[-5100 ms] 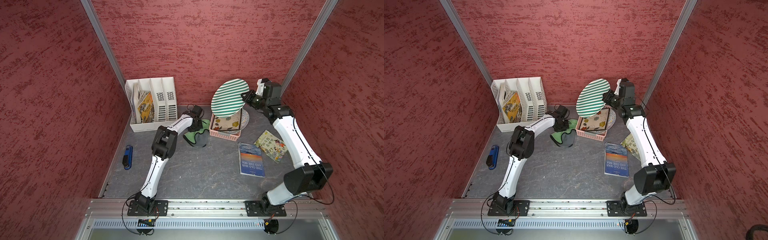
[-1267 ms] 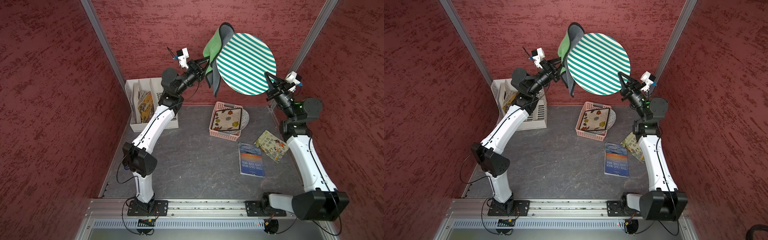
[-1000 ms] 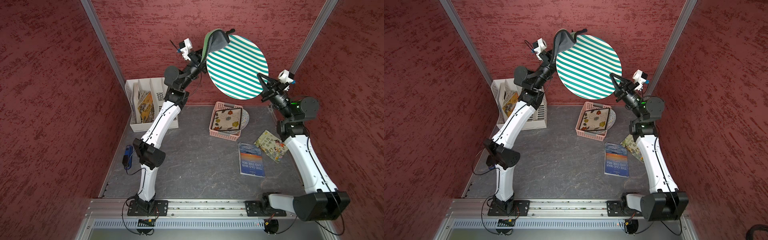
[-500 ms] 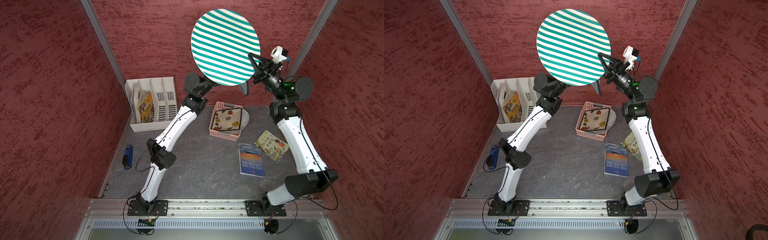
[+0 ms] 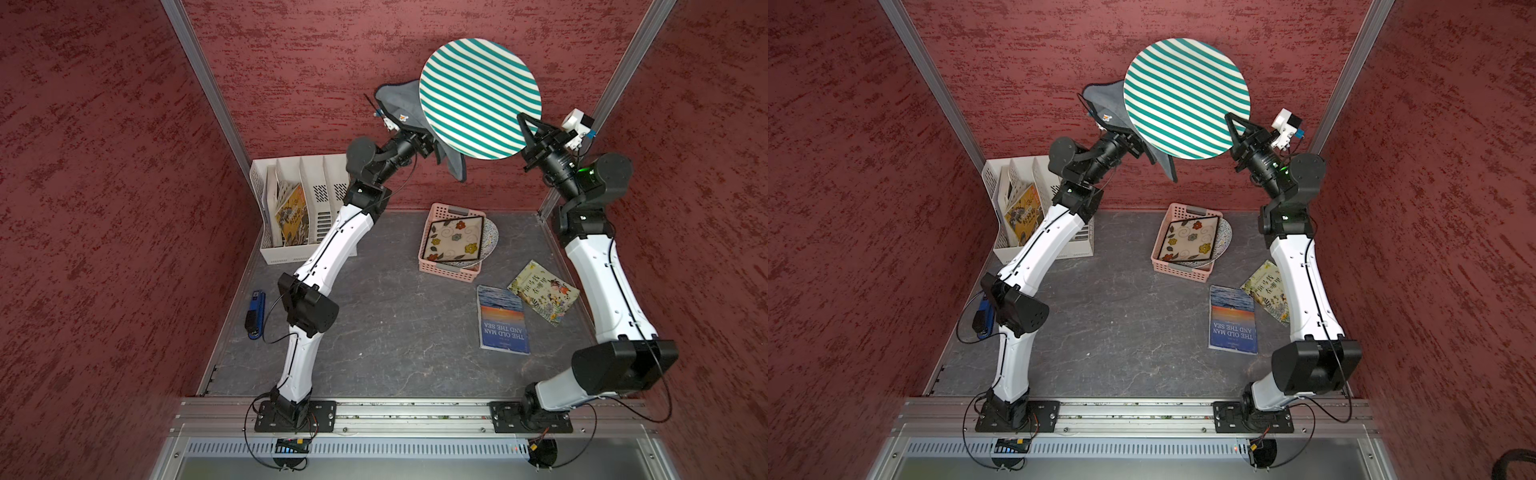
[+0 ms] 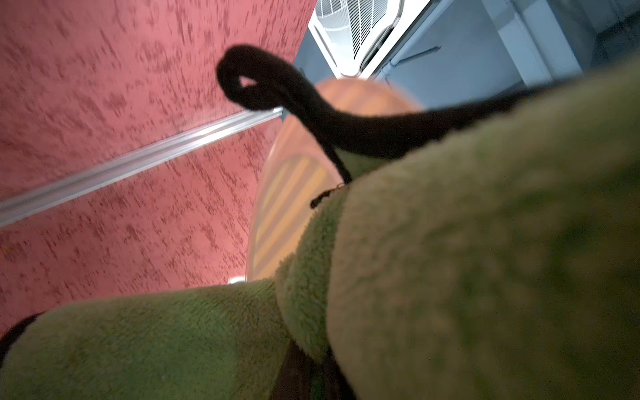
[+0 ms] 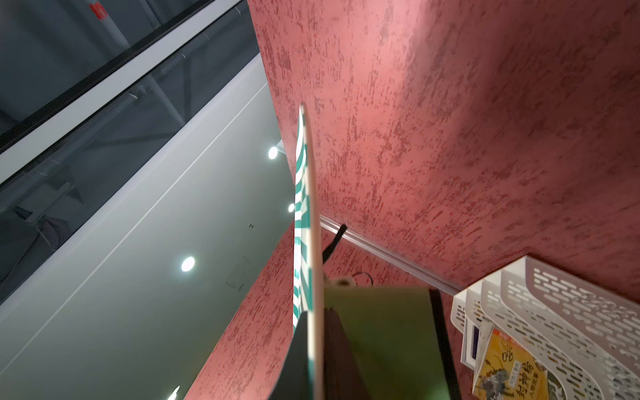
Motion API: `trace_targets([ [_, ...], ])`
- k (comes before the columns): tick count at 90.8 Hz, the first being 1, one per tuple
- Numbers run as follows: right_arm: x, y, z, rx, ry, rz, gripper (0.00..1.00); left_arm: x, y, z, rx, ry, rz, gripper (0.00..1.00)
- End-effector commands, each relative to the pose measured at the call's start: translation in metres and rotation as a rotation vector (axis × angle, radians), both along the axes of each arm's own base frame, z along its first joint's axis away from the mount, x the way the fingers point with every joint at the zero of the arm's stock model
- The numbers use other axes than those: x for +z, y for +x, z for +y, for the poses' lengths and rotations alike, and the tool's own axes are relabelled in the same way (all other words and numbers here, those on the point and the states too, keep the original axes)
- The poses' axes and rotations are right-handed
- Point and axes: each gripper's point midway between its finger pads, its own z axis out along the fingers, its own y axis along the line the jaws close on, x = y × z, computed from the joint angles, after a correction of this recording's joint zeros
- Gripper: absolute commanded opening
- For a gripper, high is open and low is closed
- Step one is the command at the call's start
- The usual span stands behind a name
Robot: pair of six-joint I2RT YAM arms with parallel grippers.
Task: Wipe the wet plate dry
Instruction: Wipe the plate with towel.
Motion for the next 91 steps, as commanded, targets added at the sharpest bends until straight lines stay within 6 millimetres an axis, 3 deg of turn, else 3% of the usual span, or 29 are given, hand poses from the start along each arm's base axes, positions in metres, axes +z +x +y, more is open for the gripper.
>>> trace_targets([
  [1,-0.002,-0.039,0.043,0.150,-0.060,-0.107,0.00,0.062,-0.055,0.029,0.021,-0.090,-0.188,0.00],
  [6,-0.007,-0.057,0.062,0.204,-0.091,-0.121,0.00,0.056,-0.049,0.020,0.012,-0.073,-0.161,0.00],
  [14,-0.016,-0.059,0.080,0.234,-0.108,-0.112,0.00,0.047,-0.049,0.004,-0.035,-0.083,-0.134,0.00],
  [20,-0.010,-0.052,0.079,0.210,-0.103,-0.111,0.00,0.040,-0.052,-0.012,-0.078,-0.084,-0.111,0.00],
  [29,-0.011,-0.012,0.073,0.130,-0.129,-0.059,0.00,0.037,-0.075,-0.035,-0.149,-0.088,-0.143,0.00],
  [42,0.006,0.034,0.026,-0.046,-0.096,-0.017,0.00,0.025,-0.102,-0.060,-0.243,-0.051,-0.166,0.00],
  [52,0.012,0.051,-0.017,-0.153,-0.063,-0.006,0.00,0.013,-0.116,-0.054,-0.224,-0.019,-0.177,0.00],
  [60,0.007,0.050,-0.033,-0.214,-0.099,0.009,0.00,-0.009,-0.117,-0.045,-0.133,0.087,-0.160,0.00],
  [66,-0.002,0.045,-0.034,-0.250,-0.161,0.028,0.00,-0.042,-0.111,-0.046,-0.011,0.277,-0.132,0.00],
  [74,-0.019,0.035,-0.027,-0.264,-0.237,0.059,0.00,-0.080,-0.107,-0.039,0.191,0.556,-0.104,0.00],
  [83,-0.041,0.024,-0.014,-0.257,-0.312,0.081,0.00,-0.117,-0.086,-0.030,0.382,0.803,-0.073,0.00],
  [91,-0.055,0.015,0.007,-0.212,-0.358,0.088,0.00,-0.137,-0.069,-0.035,0.486,0.987,-0.102,0.00],
])
